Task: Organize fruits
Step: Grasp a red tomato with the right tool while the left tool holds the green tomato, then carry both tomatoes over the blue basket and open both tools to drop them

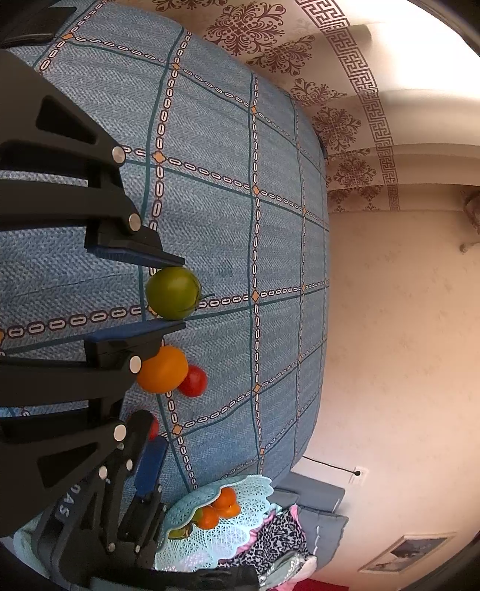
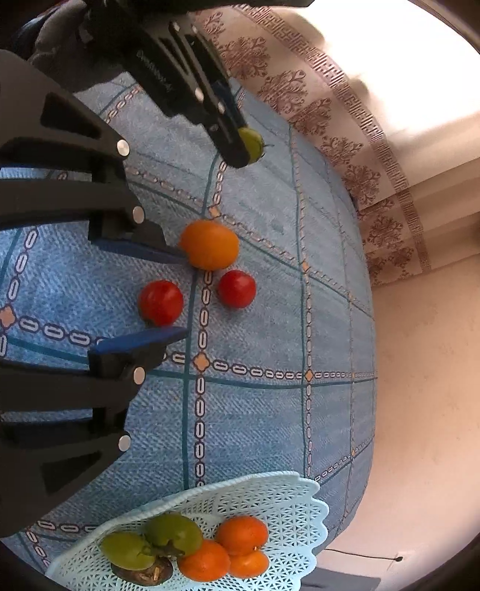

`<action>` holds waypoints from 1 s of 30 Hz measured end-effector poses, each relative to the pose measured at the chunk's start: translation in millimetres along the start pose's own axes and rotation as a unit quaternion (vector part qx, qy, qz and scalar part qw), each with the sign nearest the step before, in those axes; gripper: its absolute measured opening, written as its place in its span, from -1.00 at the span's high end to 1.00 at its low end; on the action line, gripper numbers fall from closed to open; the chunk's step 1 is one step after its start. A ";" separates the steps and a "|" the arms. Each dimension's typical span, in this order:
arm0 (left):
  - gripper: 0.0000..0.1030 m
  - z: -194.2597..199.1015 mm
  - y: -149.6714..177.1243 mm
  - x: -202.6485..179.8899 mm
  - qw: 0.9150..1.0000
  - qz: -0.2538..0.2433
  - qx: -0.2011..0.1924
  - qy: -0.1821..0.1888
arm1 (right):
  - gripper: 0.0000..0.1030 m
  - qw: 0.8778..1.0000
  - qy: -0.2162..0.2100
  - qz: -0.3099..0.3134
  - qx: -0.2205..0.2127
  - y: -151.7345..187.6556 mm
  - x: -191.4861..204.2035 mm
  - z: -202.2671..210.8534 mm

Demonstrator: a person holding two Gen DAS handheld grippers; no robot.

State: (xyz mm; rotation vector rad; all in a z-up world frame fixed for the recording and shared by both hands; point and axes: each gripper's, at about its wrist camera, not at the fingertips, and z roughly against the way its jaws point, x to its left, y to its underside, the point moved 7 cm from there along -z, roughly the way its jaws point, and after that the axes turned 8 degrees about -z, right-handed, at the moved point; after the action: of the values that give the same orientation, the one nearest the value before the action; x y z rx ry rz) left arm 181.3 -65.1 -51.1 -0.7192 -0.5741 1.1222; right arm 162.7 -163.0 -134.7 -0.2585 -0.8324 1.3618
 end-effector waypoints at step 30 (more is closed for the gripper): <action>0.46 13.3 -4.7 -35.7 0.999 -0.031 0.000 0.015 | 0.47 0.991 0.012 -0.043 -0.128 -18.1 -42.3 126.5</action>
State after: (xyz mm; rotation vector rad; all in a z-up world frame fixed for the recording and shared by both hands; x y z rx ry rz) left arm 162.4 -96.9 -40.8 -0.7129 -0.5676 1.0514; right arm 94.3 -243.5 -51.4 -0.4329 -0.9888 1.1697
